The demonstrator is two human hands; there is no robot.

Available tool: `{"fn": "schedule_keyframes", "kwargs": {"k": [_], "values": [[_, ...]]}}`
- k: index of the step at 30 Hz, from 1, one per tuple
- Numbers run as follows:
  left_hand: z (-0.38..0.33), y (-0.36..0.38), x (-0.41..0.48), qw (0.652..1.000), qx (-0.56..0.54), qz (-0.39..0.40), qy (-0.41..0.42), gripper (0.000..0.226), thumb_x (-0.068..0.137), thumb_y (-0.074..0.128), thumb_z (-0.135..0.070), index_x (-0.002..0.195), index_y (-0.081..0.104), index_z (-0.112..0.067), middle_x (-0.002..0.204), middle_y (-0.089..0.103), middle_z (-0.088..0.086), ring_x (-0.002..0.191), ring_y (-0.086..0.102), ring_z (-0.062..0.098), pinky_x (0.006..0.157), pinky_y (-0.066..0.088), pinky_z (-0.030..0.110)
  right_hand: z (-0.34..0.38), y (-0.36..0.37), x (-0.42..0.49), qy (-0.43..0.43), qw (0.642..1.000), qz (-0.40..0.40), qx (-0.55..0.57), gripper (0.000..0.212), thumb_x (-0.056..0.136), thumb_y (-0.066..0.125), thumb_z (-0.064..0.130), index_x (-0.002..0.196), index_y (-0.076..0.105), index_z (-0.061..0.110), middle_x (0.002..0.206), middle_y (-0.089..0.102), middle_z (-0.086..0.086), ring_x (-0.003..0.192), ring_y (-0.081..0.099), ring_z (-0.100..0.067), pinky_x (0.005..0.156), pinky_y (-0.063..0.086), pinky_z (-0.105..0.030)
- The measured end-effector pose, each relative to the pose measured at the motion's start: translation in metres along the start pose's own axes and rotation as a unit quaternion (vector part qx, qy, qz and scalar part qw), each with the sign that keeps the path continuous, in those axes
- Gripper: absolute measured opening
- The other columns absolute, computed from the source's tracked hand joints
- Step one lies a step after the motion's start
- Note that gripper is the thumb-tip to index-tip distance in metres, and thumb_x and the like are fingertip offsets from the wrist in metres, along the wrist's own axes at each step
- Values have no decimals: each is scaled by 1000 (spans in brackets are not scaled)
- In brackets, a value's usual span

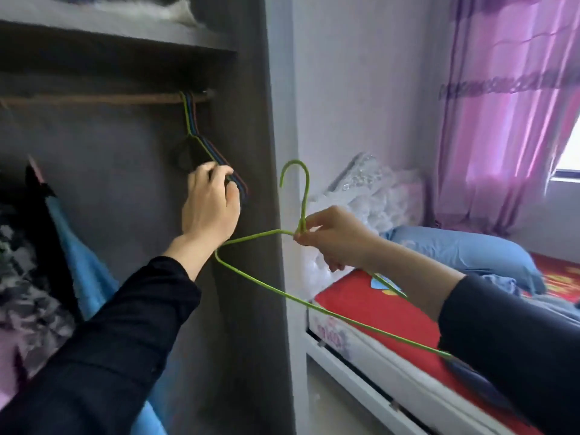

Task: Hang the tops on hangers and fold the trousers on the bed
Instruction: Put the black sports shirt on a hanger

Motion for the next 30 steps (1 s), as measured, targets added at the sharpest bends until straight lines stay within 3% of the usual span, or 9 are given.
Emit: {"fn": "schedule_keyframes", "kwargs": {"k": [4, 9, 16, 20, 24, 30], "values": [[-104, 61, -61, 996, -47, 65, 41, 30, 96, 44, -17, 122, 56, -7, 135, 46, 14, 128, 37, 29, 98, 36, 41, -79, -64, -86, 74, 997, 1, 2, 23, 88, 62, 12, 65, 60, 8, 45, 53, -4, 35, 52, -16, 38, 41, -20], [-223, 156, -134, 972, -121, 194, 60, 30, 96, 44, -16, 122, 56, -6, 132, 48, 15, 126, 38, 29, 99, 33, 36, -172, -139, -182, 174, 983, -30, -47, 27, 90, 61, 18, 69, 62, 2, 55, 60, -11, 41, 54, -21, 38, 40, -19], [-395, 290, -216, 914, -191, 337, 117, 30, 95, 45, -17, 121, 57, -9, 134, 46, 12, 127, 36, 28, 103, 31, 36, -303, -238, -286, 304, 944, -120, -51, 32, 94, 57, 23, 67, 61, 7, 40, 53, 7, 32, 47, -6, 38, 39, -17], [-488, 369, -259, 880, -221, 387, 165, 29, 94, 45, -17, 119, 58, -7, 129, 49, 14, 122, 39, 30, 103, 32, 37, -393, -289, -324, 367, 917, -156, -33, 30, 90, 60, 22, 67, 64, 4, 55, 58, -2, 46, 51, -14, 47, 45, -25], [-565, 453, -291, 843, -244, 444, 180, 28, 95, 43, -17, 116, 59, -7, 127, 50, 14, 120, 40, 30, 102, 32, 37, -487, -339, -353, 424, 888, -176, -11, 30, 91, 59, 22, 75, 65, -3, 60, 60, -6, 49, 55, -16, 46, 47, -27], [-669, 549, -329, 784, -235, 537, 204, 31, 98, 38, -22, 120, 56, -9, 128, 48, 12, 123, 38, 29, 104, 33, 37, -595, -409, -400, 504, 834, -224, 23, 28, 92, 59, 22, 72, 63, 4, 59, 60, -2, 42, 53, -9, 40, 41, -20]]}}
Point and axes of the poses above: each hand's wrist, its own x-axis towards the middle knuckle, its own y-axis out of the palm, z = x × y, the point moved 3 cm from there along x, towards the middle knuckle
